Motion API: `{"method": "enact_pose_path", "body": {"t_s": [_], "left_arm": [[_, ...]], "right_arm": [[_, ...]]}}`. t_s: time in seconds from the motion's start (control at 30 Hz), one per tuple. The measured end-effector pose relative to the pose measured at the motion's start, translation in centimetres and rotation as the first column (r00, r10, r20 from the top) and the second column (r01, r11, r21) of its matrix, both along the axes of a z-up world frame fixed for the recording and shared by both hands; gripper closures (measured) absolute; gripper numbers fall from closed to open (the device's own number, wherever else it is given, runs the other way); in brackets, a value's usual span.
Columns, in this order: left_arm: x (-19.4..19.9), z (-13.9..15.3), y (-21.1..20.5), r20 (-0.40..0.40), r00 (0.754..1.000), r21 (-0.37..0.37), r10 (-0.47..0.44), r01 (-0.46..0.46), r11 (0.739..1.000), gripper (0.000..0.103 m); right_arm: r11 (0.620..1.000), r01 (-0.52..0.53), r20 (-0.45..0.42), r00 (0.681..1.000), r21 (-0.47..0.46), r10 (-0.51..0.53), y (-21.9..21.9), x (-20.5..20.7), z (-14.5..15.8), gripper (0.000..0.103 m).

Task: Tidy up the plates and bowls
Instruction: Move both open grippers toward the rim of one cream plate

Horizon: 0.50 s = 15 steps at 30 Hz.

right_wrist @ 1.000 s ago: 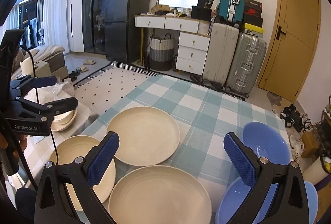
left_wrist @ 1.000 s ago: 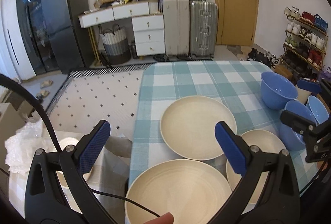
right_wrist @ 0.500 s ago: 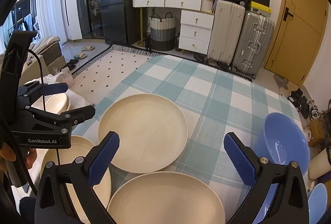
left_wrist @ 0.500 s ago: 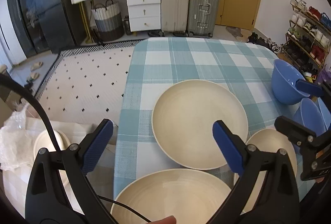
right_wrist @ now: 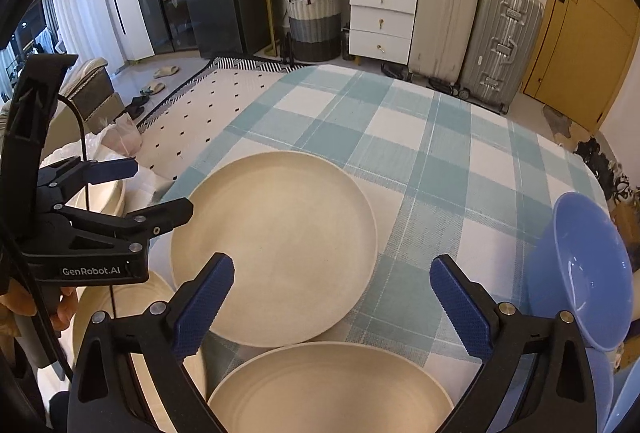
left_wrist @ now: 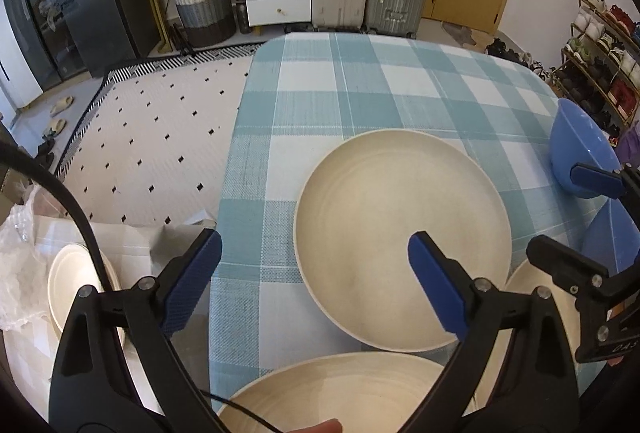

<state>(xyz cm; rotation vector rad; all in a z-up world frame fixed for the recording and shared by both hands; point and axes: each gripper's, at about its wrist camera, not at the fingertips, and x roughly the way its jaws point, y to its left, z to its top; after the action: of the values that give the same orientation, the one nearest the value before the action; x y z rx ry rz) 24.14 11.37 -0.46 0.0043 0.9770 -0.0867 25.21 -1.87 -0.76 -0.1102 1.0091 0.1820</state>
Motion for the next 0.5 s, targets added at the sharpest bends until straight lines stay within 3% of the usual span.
{"method": "enact_pose_path", "body": {"t_s": [0.5], "left_arm": [[3.6,-3.8,0.7,-0.093,0.996,-0.015,0.015,-0.017,1.000,0.015]], "right_arm": [[0.999,0.039,-0.121,0.992,0.038,-0.034,-1.4,2.5,-3.4,0.020]]}}
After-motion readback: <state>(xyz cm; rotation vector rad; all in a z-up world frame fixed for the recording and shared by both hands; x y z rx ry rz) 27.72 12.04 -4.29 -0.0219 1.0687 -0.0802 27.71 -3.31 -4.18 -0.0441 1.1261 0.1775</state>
